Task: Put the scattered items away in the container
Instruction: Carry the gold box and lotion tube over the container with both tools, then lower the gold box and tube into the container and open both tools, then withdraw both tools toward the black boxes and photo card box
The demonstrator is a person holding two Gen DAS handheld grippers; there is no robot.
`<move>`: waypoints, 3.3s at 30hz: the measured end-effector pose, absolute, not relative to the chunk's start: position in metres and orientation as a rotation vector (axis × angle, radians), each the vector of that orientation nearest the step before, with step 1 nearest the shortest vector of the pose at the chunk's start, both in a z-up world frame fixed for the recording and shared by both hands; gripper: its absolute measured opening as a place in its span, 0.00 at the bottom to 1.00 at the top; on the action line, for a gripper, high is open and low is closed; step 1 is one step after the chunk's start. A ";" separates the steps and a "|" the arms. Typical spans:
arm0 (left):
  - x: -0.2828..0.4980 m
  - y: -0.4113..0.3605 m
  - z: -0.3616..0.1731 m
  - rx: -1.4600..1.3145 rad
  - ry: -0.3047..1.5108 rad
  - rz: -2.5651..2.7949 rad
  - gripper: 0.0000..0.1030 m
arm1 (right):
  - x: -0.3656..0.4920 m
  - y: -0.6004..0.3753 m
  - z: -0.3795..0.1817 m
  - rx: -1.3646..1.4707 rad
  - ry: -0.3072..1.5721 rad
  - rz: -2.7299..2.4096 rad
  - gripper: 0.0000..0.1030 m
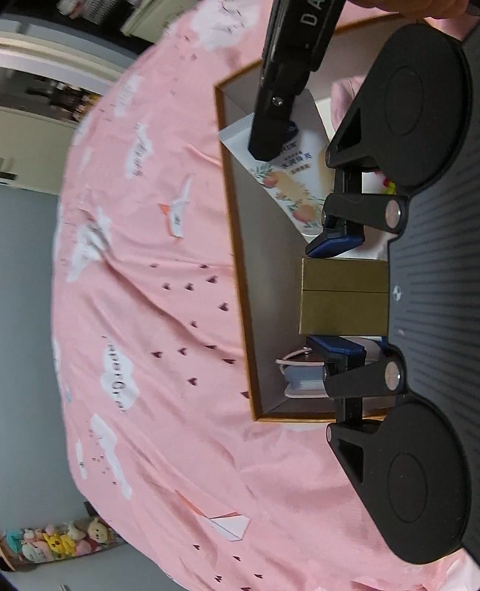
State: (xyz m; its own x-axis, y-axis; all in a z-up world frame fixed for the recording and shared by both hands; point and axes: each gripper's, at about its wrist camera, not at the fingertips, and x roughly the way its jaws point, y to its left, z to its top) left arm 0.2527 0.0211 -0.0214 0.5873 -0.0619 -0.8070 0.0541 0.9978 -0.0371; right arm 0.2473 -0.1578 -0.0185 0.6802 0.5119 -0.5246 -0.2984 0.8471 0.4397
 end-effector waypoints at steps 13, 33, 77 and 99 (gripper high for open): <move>0.274 0.010 -0.037 0.062 1.028 0.004 0.51 | 0.269 -0.150 -0.052 0.506 0.804 0.459 0.06; 0.257 0.025 -0.017 0.010 0.991 -0.028 0.53 | 0.276 -0.137 -0.061 0.501 0.806 0.416 0.07; 0.154 0.065 0.004 -0.213 0.899 0.025 0.53 | 0.244 -0.090 -0.039 0.189 0.813 0.465 0.45; 0.087 0.037 0.020 -0.147 0.838 -0.087 0.53 | 0.111 -0.152 0.004 0.119 0.644 0.525 0.53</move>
